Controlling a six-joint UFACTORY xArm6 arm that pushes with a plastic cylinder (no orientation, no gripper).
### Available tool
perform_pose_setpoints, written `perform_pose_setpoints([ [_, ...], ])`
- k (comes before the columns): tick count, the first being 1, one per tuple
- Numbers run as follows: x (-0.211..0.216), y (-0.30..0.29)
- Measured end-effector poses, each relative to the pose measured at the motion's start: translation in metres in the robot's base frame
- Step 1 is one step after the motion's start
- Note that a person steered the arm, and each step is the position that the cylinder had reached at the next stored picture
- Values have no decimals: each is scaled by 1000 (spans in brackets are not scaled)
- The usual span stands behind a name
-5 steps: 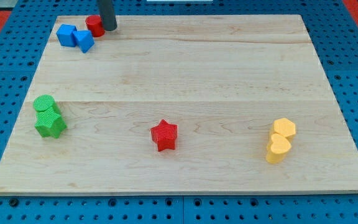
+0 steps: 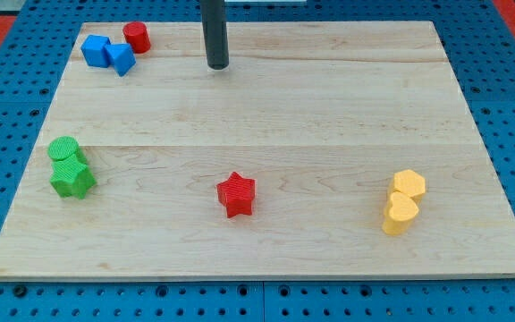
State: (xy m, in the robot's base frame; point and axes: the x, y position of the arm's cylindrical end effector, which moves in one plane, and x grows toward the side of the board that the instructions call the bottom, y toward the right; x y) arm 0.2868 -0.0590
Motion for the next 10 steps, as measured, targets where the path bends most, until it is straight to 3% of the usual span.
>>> perform_pose_setpoints([
  [4,24,31],
  [7,79,-29],
  [9,79,-73],
  [10,79,-65],
])
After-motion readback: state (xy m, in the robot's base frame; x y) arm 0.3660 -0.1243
